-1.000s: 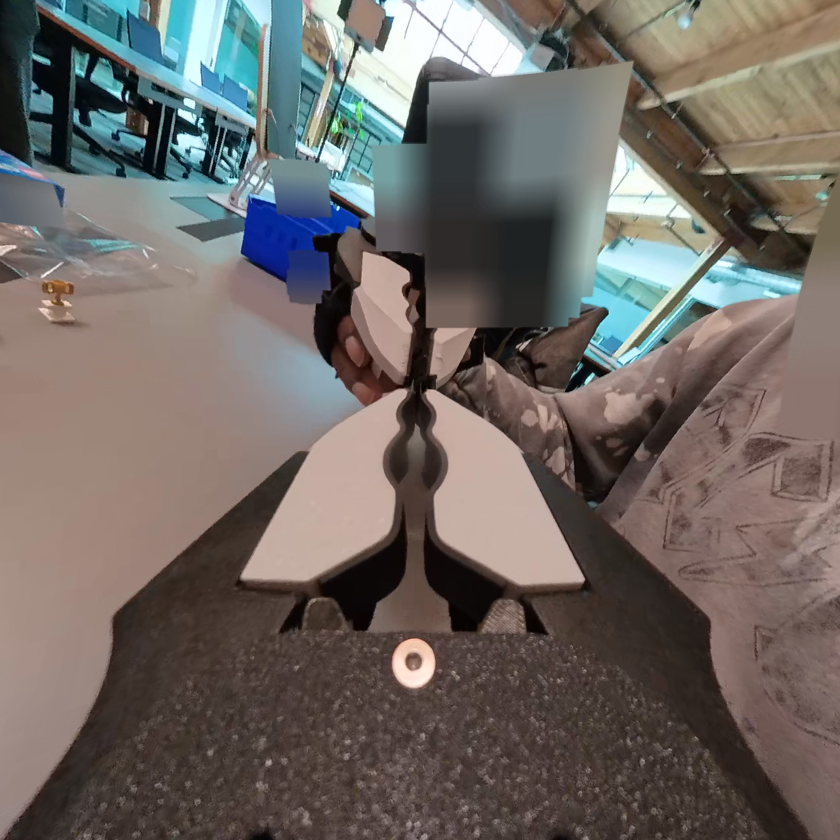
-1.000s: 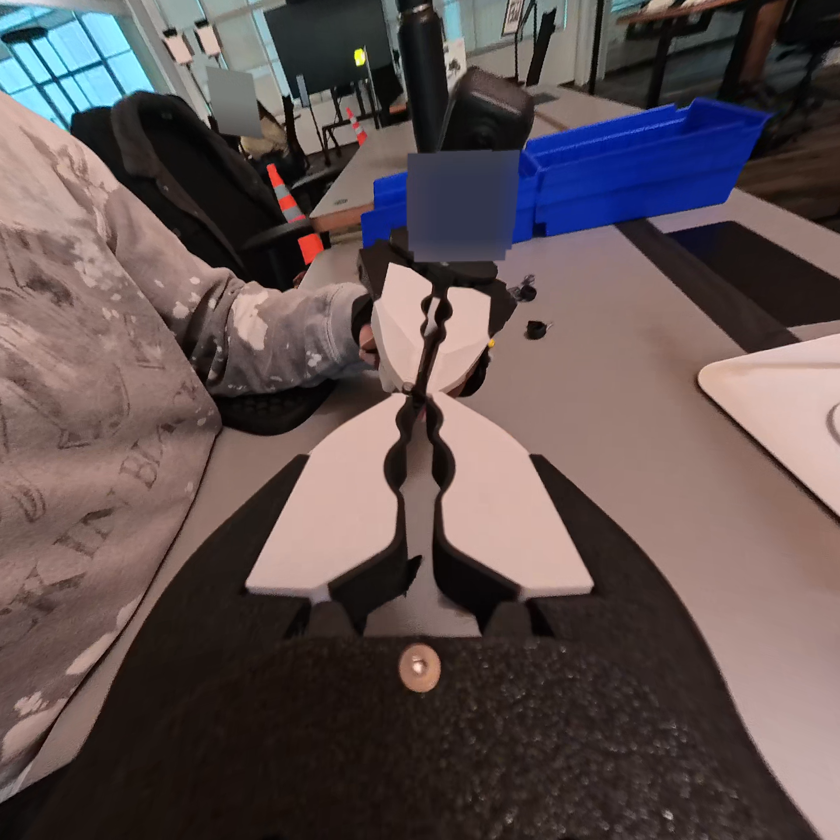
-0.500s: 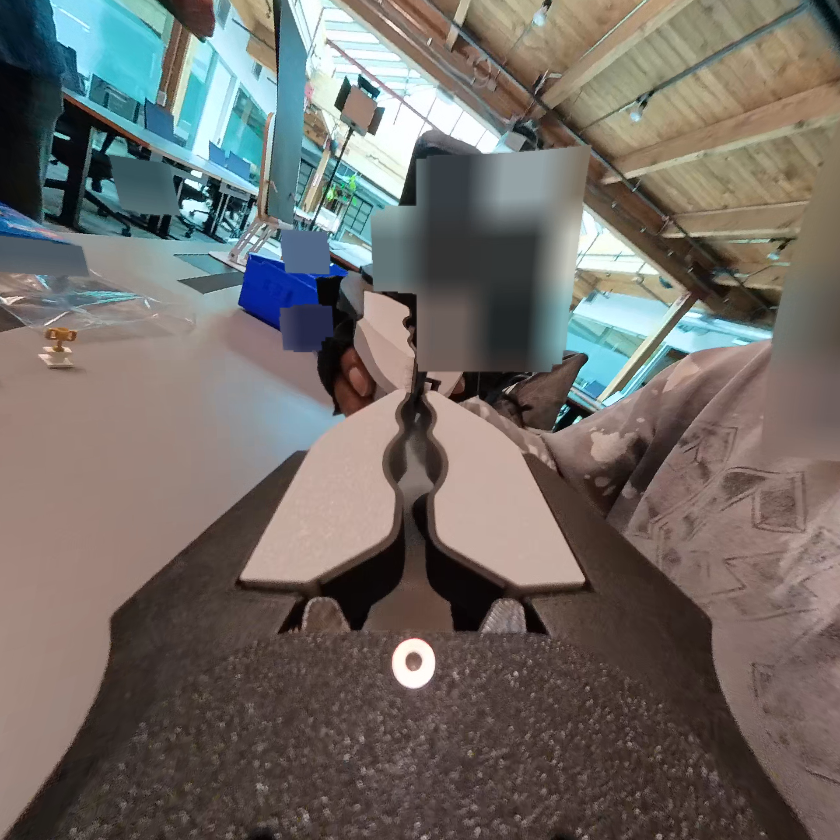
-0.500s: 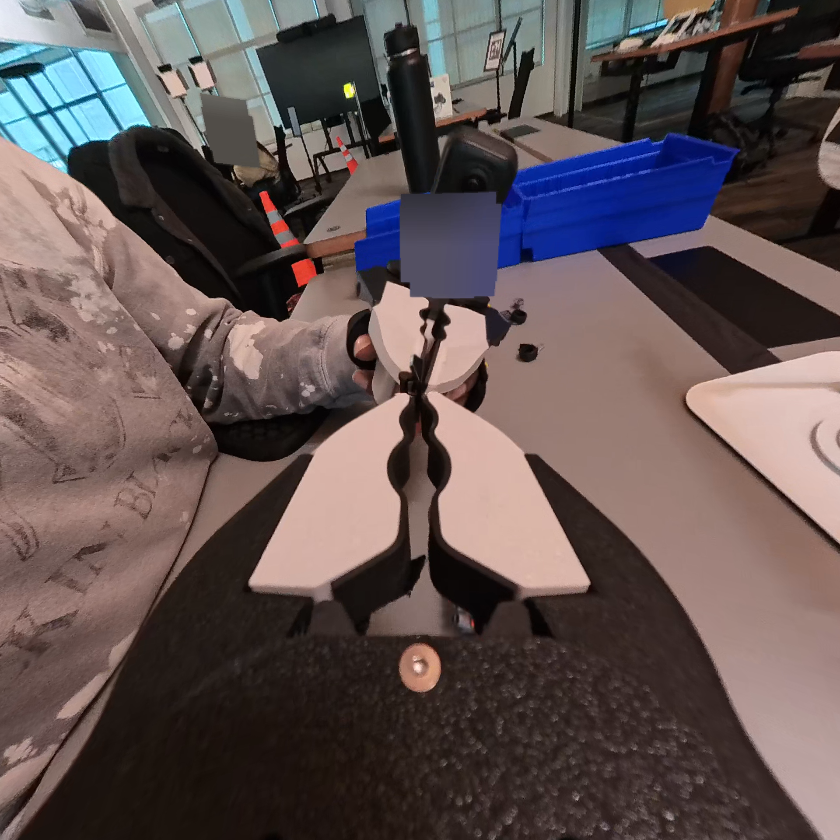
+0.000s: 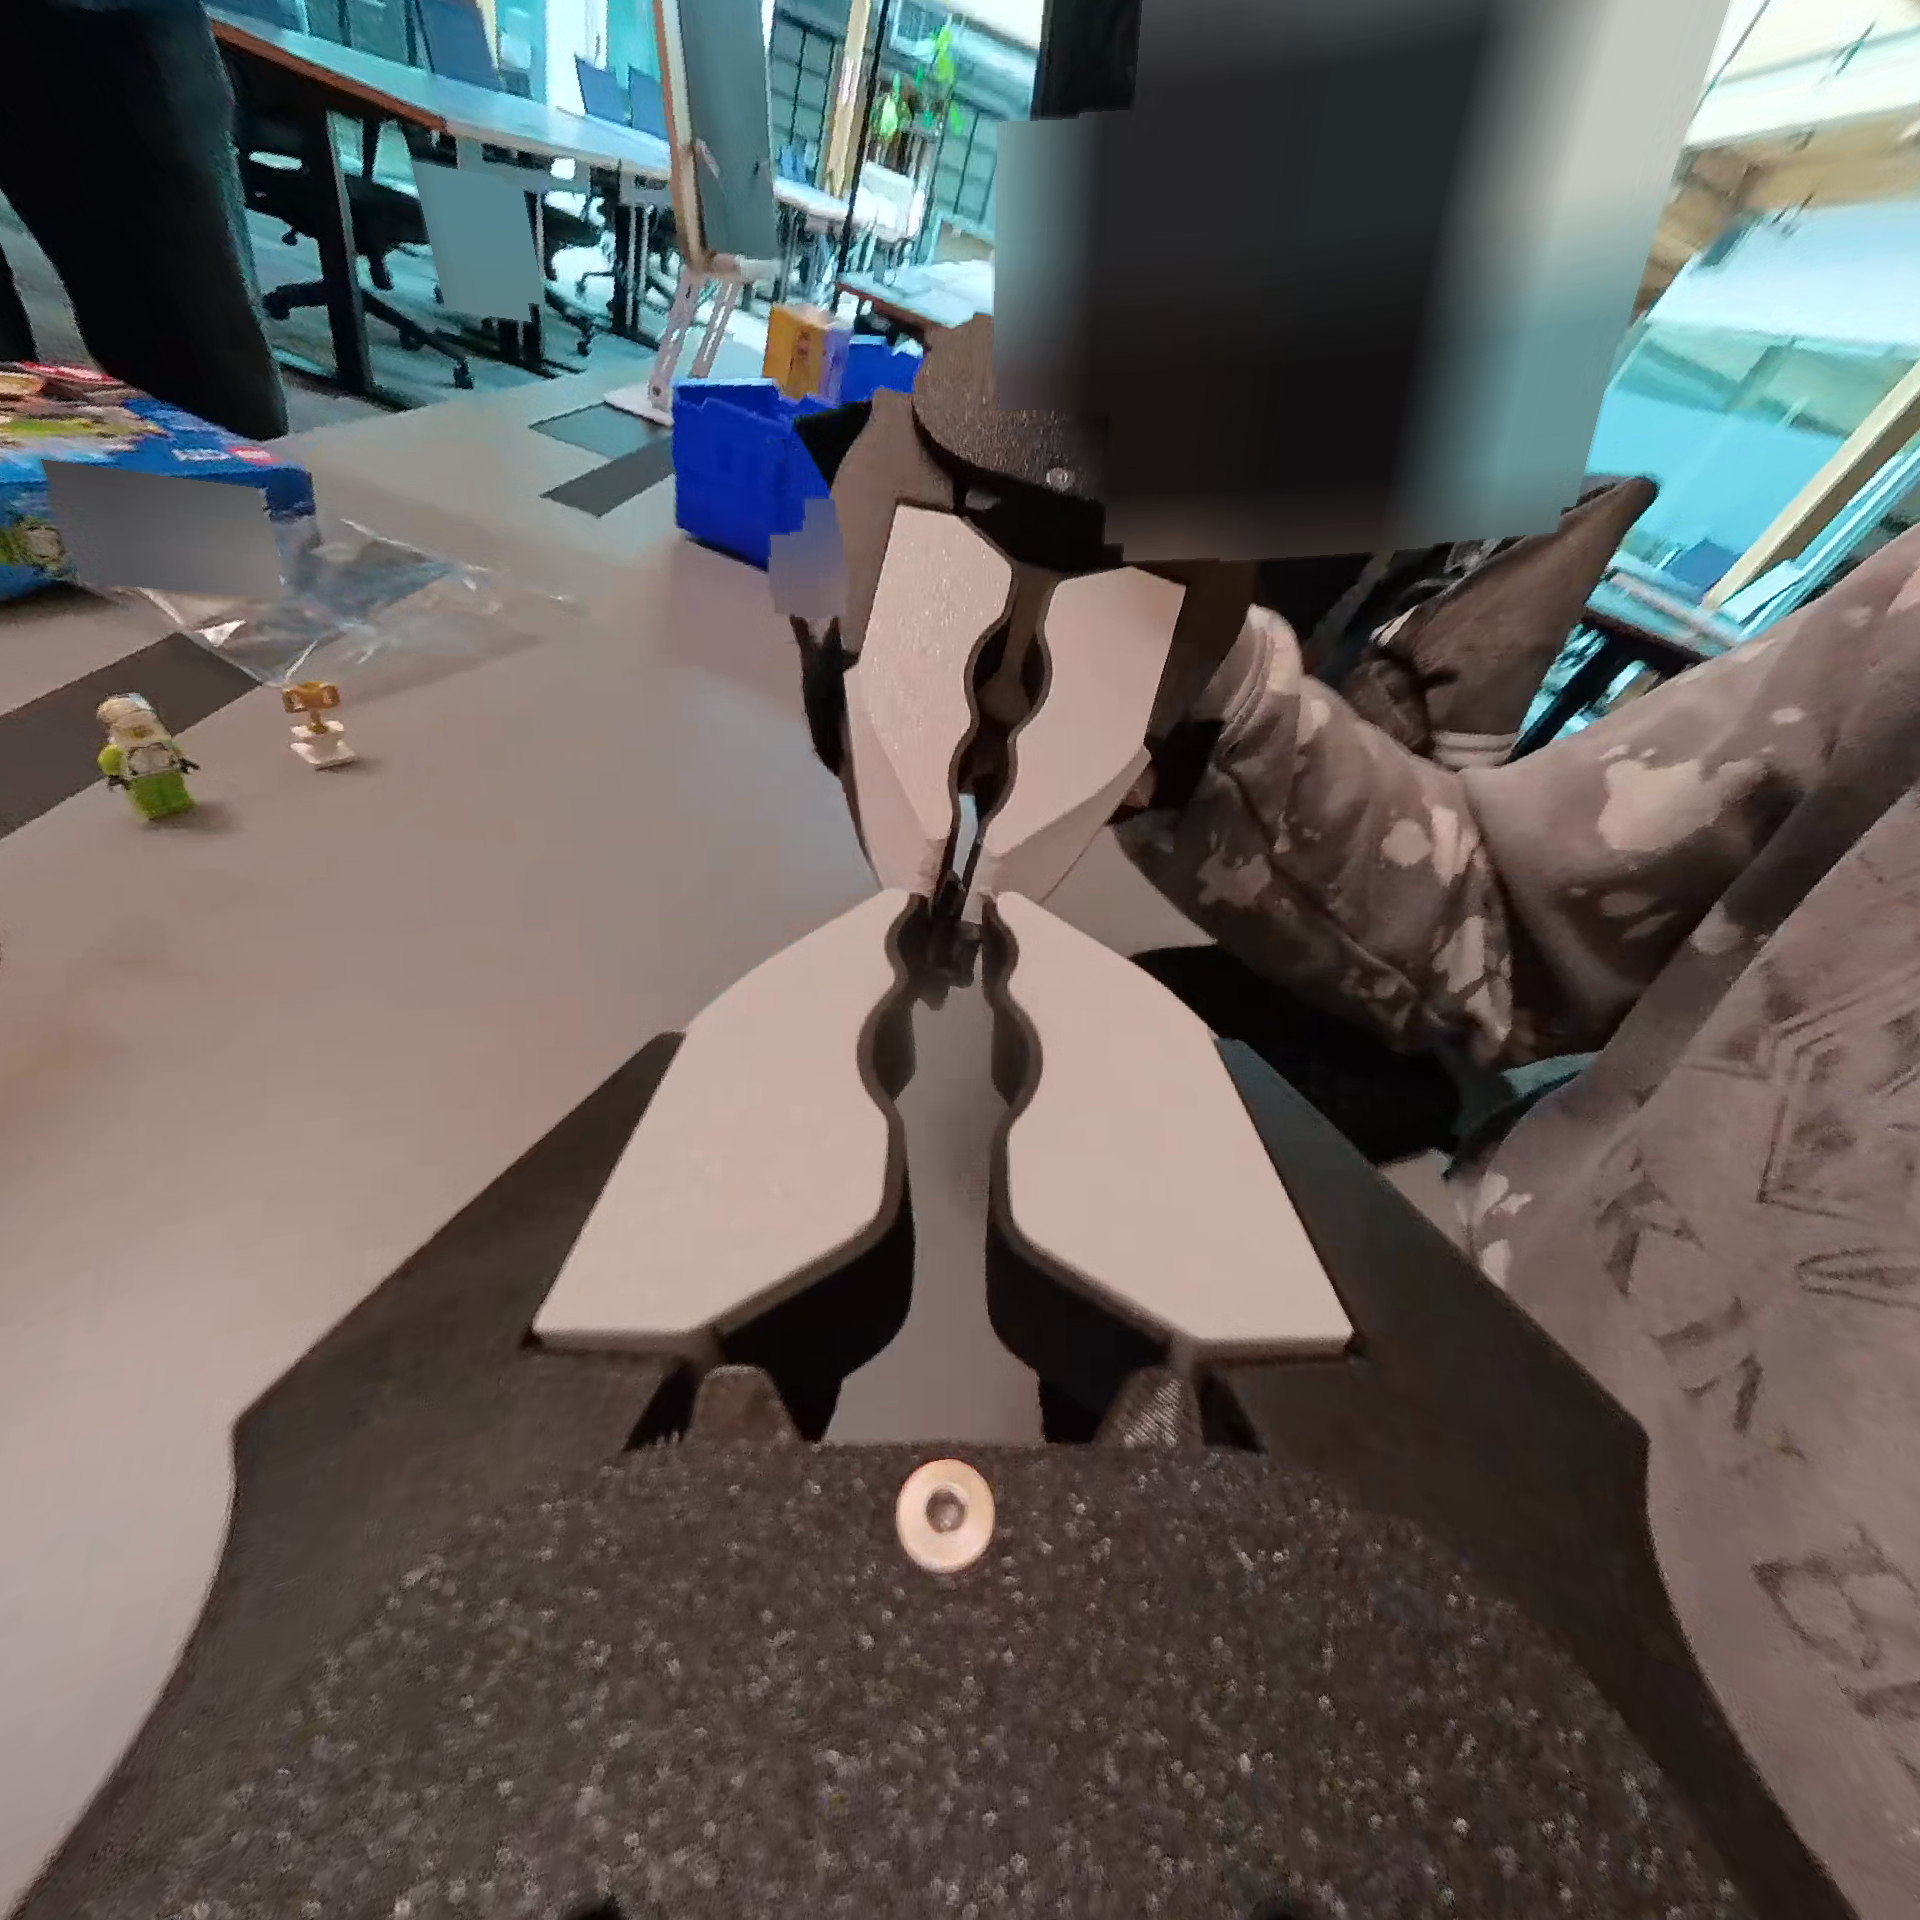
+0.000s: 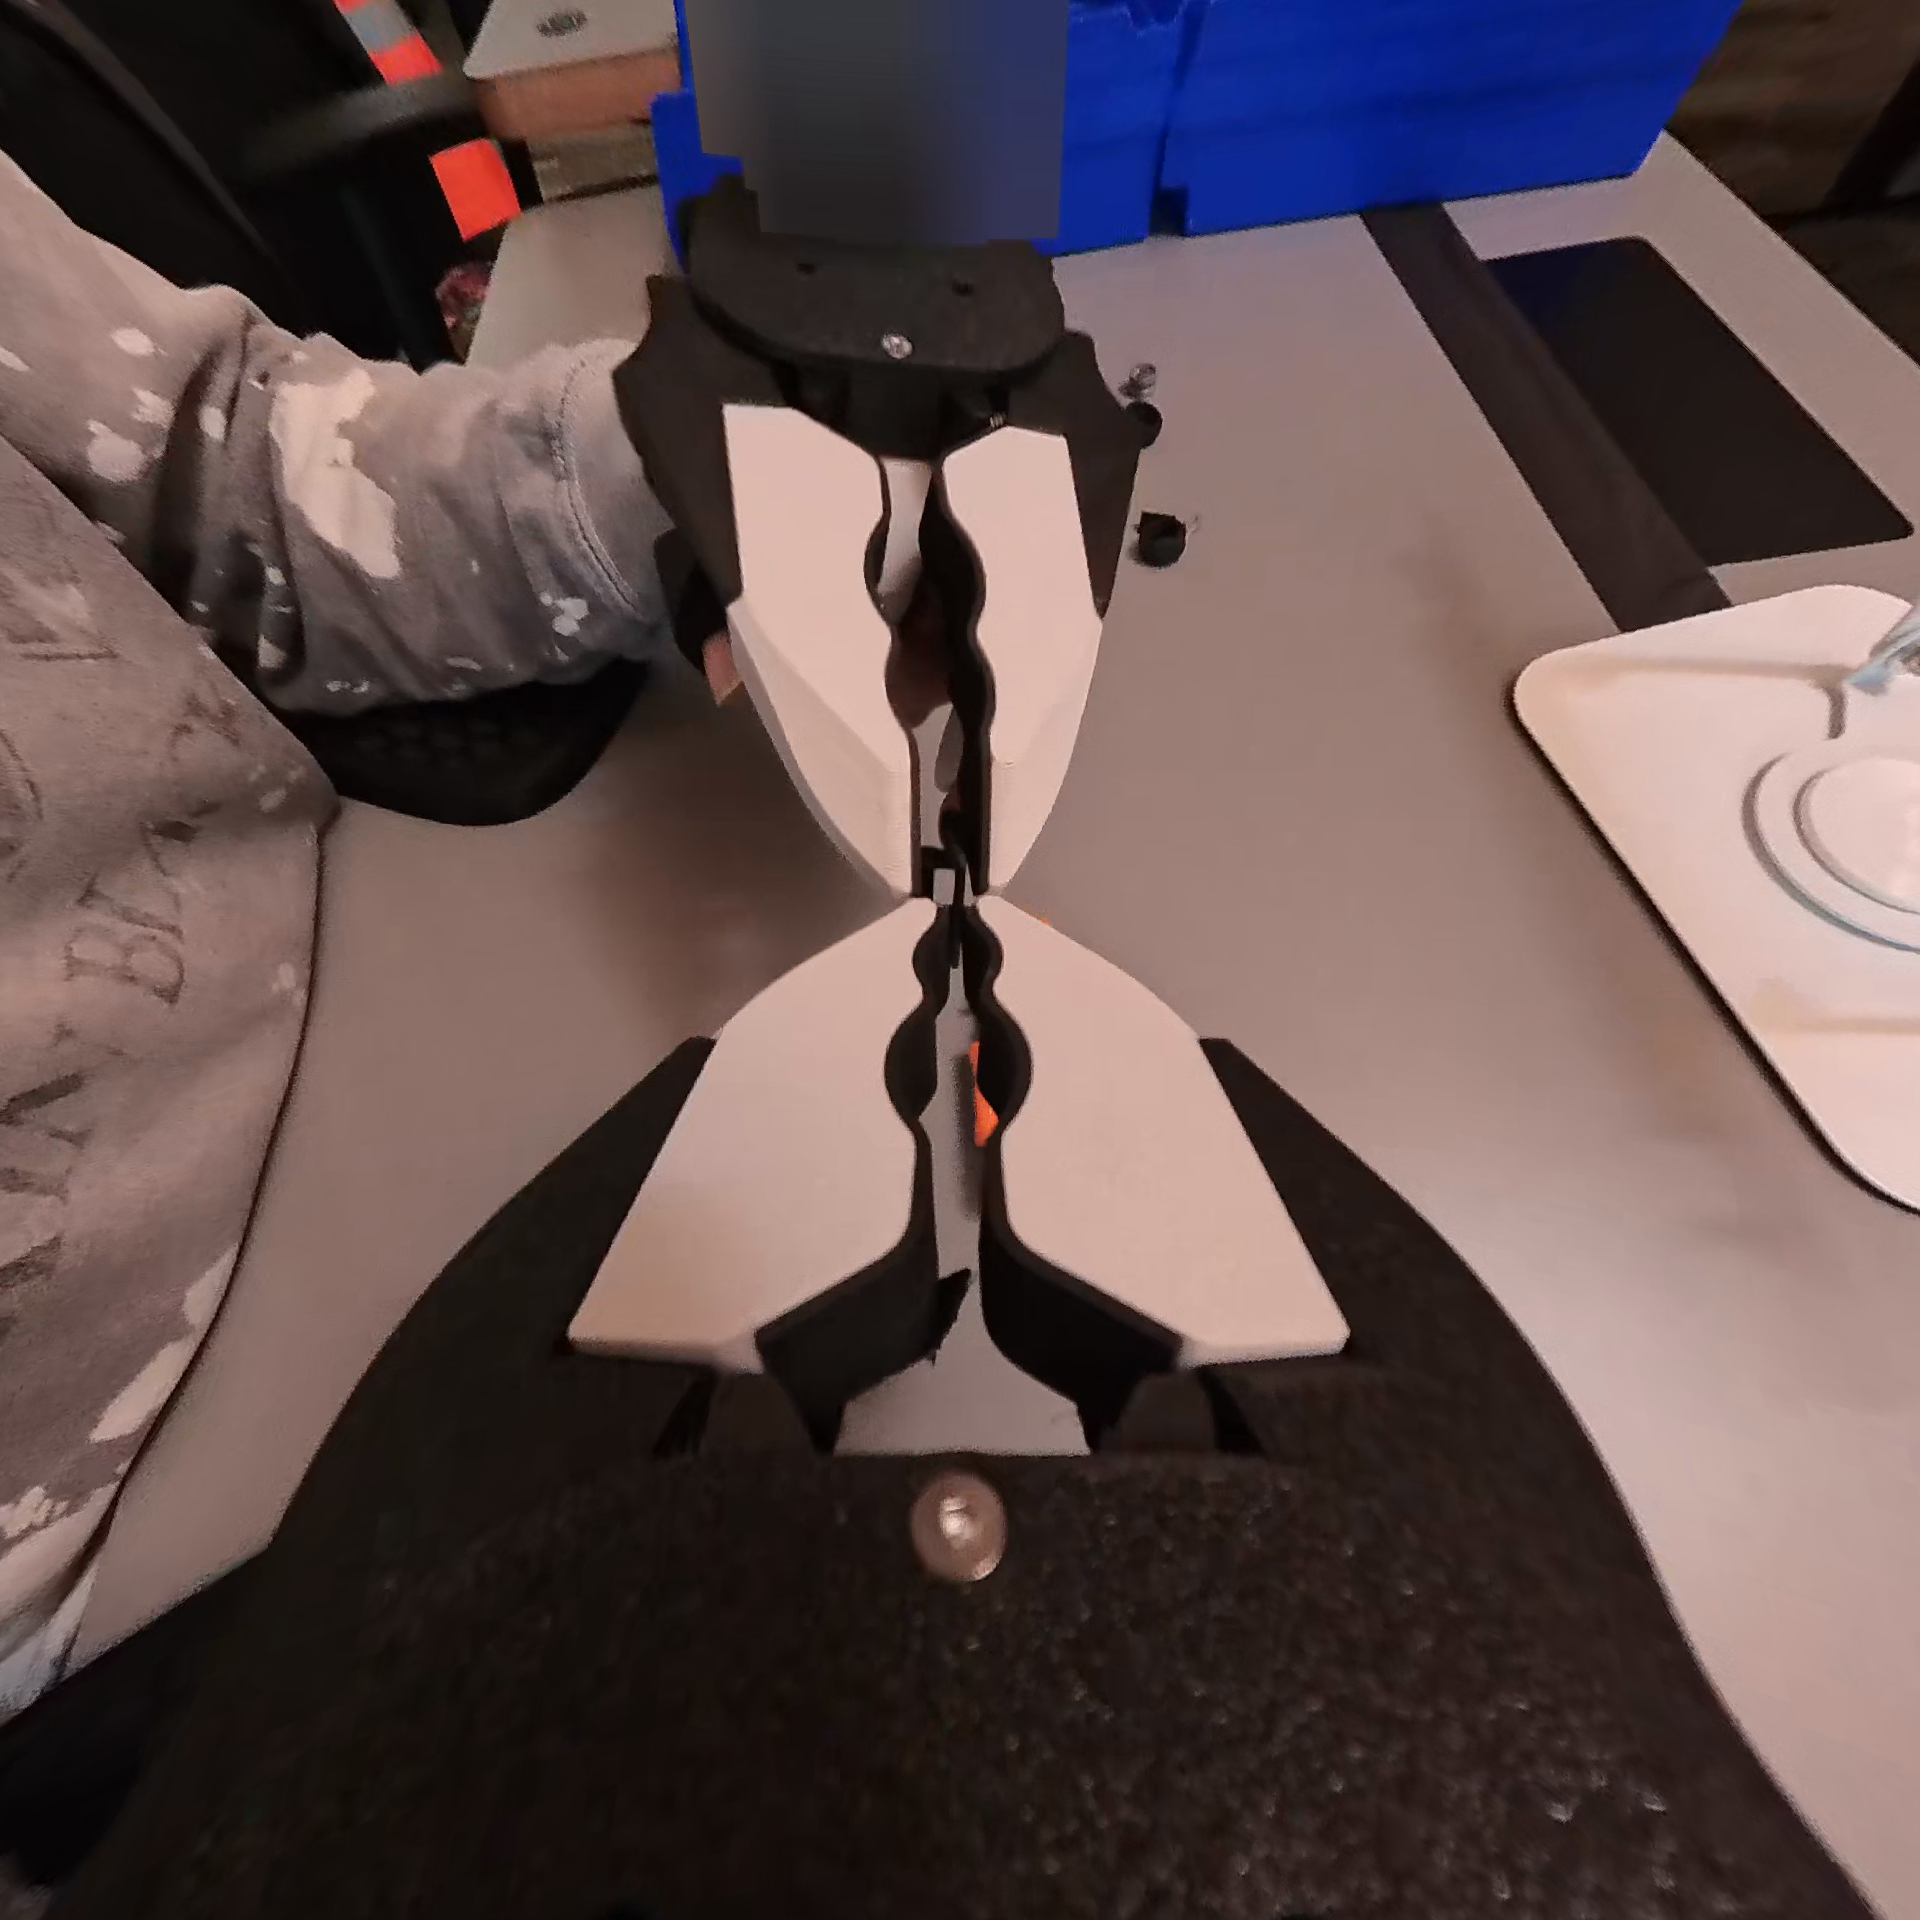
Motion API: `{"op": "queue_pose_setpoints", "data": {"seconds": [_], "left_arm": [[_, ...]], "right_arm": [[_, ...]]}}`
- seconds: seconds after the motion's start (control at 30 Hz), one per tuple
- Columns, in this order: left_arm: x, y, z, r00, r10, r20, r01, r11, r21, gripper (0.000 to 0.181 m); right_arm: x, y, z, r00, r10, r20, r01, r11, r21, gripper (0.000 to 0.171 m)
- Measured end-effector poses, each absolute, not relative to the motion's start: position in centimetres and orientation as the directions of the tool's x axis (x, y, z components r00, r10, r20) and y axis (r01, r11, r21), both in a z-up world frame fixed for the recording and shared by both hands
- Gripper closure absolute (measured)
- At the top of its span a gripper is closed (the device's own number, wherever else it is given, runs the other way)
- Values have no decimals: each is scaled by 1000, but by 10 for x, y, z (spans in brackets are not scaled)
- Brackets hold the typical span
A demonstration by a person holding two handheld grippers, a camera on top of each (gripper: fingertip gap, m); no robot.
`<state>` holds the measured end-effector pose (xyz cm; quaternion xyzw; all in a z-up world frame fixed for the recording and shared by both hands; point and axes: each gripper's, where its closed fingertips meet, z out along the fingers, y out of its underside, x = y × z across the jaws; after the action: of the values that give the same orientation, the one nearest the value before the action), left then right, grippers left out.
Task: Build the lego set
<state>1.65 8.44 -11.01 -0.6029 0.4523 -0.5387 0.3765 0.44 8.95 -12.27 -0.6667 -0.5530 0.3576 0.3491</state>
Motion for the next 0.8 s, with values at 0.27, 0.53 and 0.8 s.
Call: {"op": "queue_pose_setpoints", "data": {"seconds": [0.27,0.53,0.8], "left_arm": [[3,89,-75,-195,-838,510,123,-537,-834,172],[-8,89,-56,-424,-675,603,210,-721,-660,172],[-20,87,-47,-606,-503,617,175,-840,-513,172]], "right_arm": [[-5,93,-85,117,992,-57,246,-84,-966,168],[-8,92,-70,104,994,22,128,9,-992,151],[-15,80,-64,116,954,277,150,258,-954,133]]}}
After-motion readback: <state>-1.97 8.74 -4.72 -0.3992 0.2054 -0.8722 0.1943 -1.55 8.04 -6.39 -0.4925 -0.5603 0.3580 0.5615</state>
